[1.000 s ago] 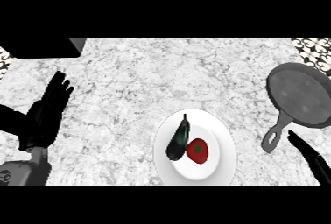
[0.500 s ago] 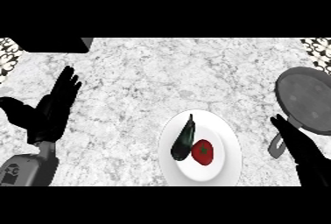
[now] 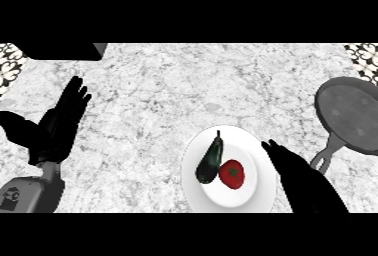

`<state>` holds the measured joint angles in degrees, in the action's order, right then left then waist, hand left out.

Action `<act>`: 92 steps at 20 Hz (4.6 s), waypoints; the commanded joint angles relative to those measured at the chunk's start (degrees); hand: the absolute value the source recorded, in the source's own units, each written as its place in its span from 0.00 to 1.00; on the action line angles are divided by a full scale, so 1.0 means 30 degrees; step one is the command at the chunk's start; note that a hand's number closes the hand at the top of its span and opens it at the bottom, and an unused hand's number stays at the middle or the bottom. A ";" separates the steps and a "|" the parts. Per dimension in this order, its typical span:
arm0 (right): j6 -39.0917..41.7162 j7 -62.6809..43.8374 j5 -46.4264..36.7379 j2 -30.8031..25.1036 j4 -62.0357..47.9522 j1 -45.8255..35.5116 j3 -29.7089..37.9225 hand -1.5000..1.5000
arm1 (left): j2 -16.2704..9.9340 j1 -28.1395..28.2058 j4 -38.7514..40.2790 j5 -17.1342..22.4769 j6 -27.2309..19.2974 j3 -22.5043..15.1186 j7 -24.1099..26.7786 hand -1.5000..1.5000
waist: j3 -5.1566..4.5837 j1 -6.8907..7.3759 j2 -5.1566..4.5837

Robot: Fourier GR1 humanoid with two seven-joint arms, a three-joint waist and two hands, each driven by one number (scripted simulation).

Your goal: Pick the tomato from the plate and place it in the pan

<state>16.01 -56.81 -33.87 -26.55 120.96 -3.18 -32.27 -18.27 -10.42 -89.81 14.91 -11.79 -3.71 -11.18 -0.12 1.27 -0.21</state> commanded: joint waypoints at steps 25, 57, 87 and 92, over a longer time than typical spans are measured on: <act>0.4624 -0.4398 -0.4417 0.6860 -0.7935 -0.5281 -0.1548 0.00 | 0.0632 0.0603 -0.0404 -0.0729 0.0323 0.0442 -0.0371 0.50 | 0.0029 -0.0260 0.0059; 0.0866 0.4904 -0.8346 0.8842 -1.5940 -0.5030 0.1624 1.00 | 0.2319 0.0503 -0.0518 -0.2347 0.1569 0.1774 -0.0233 0.50 | 0.0043 -0.0362 0.0062; -0.5118 -0.3921 -1.4258 0.3906 -2.6797 -2.0151 0.9541 1.00 | 0.3055 -0.0034 -0.0220 -0.2925 0.2061 0.1315 -0.0498 0.50 | 0.0015 0.0837 -0.0258; -0.5483 -0.3744 -1.4750 0.3381 -2.9037 -2.2700 1.0807 1.00 | 0.2454 -0.0828 -0.0728 -0.2722 0.2058 0.1870 -0.1426 0.50 | 0.0041 0.0583 -0.0188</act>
<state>1.41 -62.49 -76.36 -14.38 38.26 -65.50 -1.92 -10.30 -12.20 -90.34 7.13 -5.05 1.69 -13.77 -0.07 3.29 -0.93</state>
